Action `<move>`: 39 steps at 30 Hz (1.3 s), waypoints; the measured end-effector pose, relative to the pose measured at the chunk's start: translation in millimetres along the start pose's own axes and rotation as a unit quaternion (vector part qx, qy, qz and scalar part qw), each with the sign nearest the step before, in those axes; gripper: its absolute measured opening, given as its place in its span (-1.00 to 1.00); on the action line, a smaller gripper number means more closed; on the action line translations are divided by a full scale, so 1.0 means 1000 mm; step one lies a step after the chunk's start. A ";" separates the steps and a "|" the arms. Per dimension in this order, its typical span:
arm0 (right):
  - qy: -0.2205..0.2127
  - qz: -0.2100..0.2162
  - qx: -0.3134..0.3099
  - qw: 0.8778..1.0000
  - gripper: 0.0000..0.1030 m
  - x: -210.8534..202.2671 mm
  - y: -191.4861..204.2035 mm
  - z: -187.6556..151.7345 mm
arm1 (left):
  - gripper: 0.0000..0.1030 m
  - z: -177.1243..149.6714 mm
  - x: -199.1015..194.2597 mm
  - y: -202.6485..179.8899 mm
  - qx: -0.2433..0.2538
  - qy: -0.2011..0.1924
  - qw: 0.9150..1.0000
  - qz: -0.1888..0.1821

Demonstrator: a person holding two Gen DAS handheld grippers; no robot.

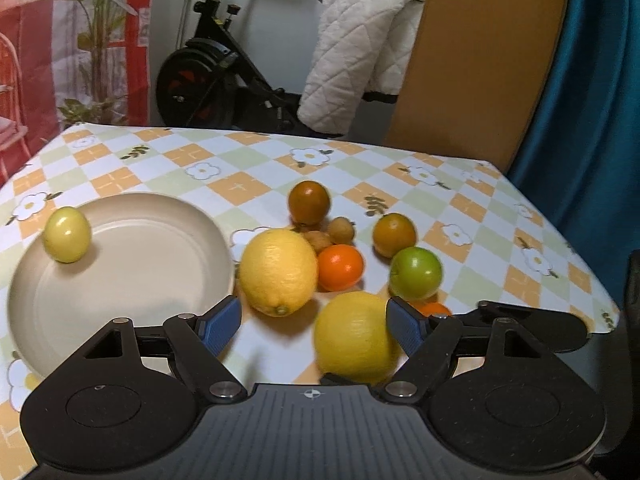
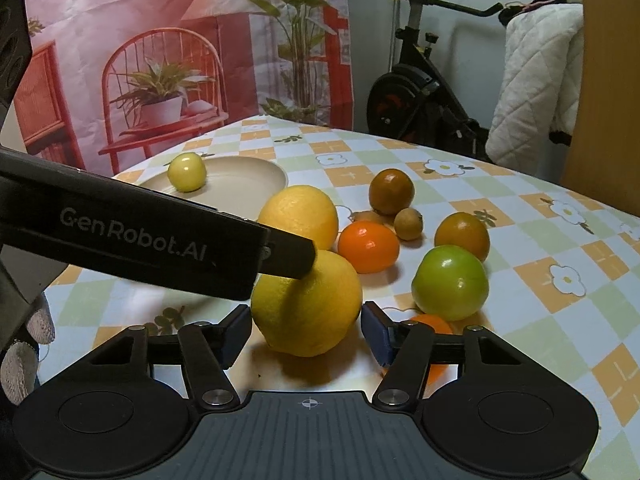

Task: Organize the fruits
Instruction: 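Close the left gripper around the large lemon, then lift the lemon with the left gripper and carry it over the plate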

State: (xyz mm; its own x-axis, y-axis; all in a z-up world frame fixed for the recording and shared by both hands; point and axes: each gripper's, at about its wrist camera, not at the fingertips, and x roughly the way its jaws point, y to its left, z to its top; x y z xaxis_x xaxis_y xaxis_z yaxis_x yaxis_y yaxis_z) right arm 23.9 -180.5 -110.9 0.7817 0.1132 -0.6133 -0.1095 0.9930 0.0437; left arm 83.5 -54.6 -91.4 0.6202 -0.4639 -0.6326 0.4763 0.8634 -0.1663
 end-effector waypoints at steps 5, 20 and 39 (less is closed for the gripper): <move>0.000 0.003 0.002 1.000 0.08 0.002 0.000 0.000 | 0.49 -0.002 0.008 -0.002 -0.003 0.016 1.000 -0.022; 0.001 0.006 0.010 1.000 0.04 0.006 0.001 -0.002 | 0.05 -0.006 0.020 0.002 -0.035 0.023 0.997 -0.064; 0.003 0.011 0.021 1.000 0.04 0.004 0.000 -0.002 | 0.10 -0.010 0.017 0.001 -0.041 0.022 0.997 -0.064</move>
State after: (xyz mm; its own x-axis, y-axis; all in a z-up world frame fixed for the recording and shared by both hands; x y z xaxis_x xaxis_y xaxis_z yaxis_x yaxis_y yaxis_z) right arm 26.0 -179.6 -115.2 0.7753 0.1350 -0.6170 -0.1001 0.9908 0.0910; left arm 88.2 -59.5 -110.0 0.5291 -0.5629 -0.6350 0.4957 0.8124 -0.3072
